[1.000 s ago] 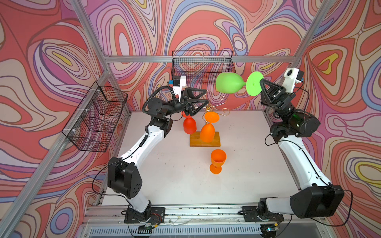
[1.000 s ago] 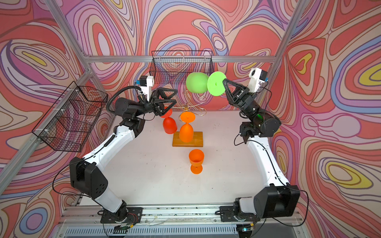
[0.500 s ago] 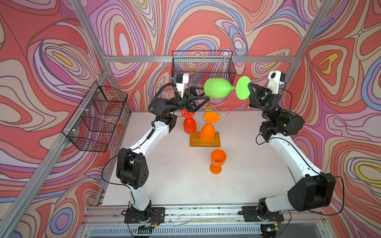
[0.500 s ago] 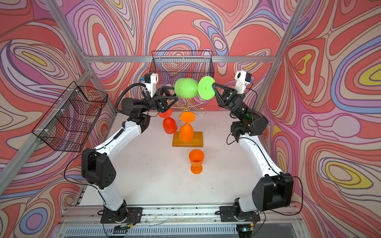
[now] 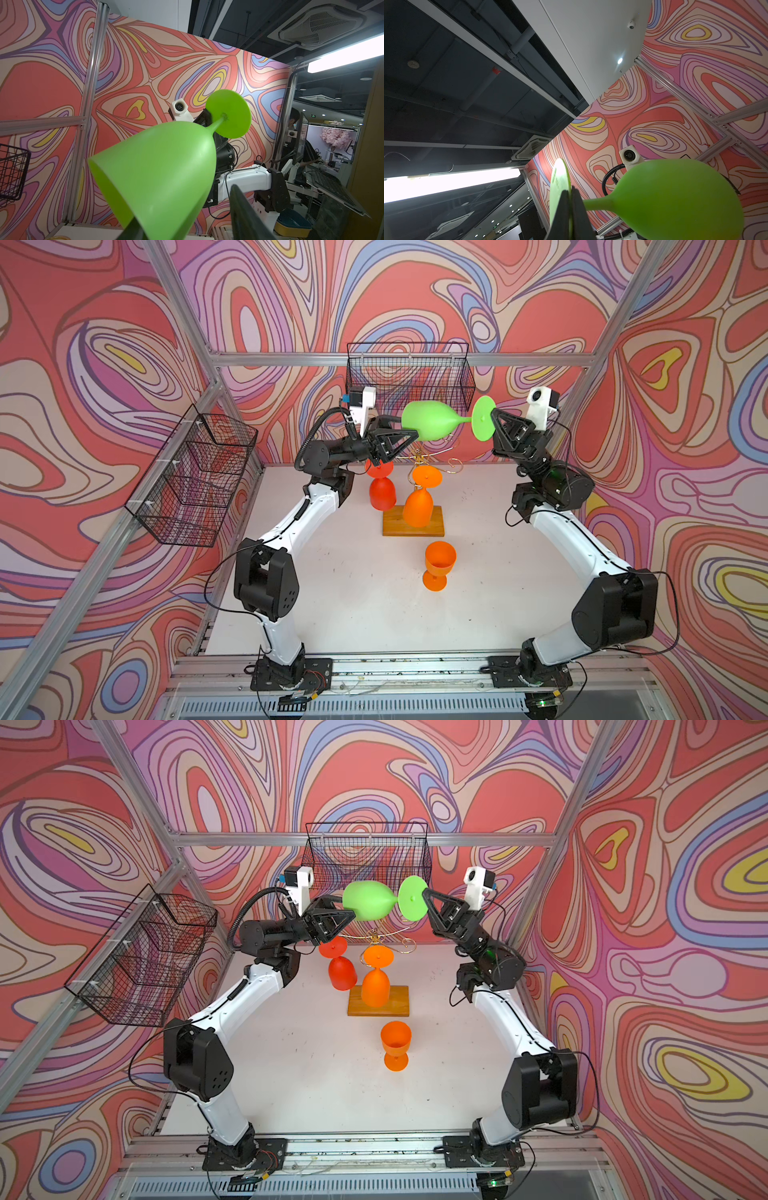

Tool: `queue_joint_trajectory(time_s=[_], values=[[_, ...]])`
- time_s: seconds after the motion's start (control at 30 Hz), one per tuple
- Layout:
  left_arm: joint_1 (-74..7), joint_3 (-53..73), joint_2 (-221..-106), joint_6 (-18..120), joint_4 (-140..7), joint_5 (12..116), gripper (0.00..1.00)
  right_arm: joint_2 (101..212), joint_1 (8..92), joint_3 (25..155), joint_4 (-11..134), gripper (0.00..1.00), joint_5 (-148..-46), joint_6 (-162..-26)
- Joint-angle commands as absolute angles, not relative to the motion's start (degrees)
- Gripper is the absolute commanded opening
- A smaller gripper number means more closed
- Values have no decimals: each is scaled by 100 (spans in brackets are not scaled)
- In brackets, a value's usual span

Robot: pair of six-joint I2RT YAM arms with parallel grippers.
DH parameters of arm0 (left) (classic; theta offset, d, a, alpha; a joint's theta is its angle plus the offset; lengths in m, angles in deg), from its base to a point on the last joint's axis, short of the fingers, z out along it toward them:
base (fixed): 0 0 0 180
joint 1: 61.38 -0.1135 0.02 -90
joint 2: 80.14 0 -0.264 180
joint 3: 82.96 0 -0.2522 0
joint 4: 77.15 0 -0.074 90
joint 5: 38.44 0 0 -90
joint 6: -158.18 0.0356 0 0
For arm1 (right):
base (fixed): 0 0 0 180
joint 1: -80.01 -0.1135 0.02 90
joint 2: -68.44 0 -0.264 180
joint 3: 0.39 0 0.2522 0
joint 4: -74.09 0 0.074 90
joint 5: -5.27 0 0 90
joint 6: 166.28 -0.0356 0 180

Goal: Take the wine glass off the wine glass rack
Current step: Place the wine glass at the middle-right of the table.

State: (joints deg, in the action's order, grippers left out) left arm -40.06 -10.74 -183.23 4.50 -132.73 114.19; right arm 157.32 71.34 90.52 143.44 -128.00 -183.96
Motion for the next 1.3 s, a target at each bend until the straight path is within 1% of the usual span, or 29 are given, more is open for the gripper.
queue_joint_trajectory(time_s=[0.0, 0.13, 0.57, 0.63, 0.67, 0.8, 0.93, 1.0, 1.13, 1.27], values=[[-4065, -1046, -18293, 254, -13903, 11555, 44, 15873, 7134, 9111, 14529, 0, -12736, -18395], [-4128, -960, -18283, 105, -14071, 11572, 36, 15931, 7139, 8981, 14558, 0, -12745, -18368], [-4237, -432, -18039, 90, -14139, 11683, 4, 16125, 7153, 8640, 14562, 0, -12838, -18259], [-4247, -336, -17978, 104, -14144, 11707, 0, 16139, 7165, 8568, 14562, 0, -12844, -18221], [-4248, -289, -17945, 110, -14139, 11717, 0, 16144, 7181, 8530, 14566, 0, -12850, -18219], [-4275, -122, -17836, 130, -14144, 11763, 0, 16173, 7234, 8427, 14553, 14, -12890, -18169], [-4320, 10, -17732, 132, -14139, 11800, 0, 16167, 7358, 8348, 14558, 38, -12921, -18121], [-4338, 63, -17685, 123, -14143, 11842, 0, 16131, 7454, 8296, 14549, 46, -12937, -18106], [-4371, 136, -17569, 99, -14137, 11946, 0, 16016, 7666, 8197, 14507, 56, -12947, -18053], [-4371, 63, -17477, 40, -13993, 12133, 0, 15794, 7811, 8145, 14023, 58, -13096, -17693]])
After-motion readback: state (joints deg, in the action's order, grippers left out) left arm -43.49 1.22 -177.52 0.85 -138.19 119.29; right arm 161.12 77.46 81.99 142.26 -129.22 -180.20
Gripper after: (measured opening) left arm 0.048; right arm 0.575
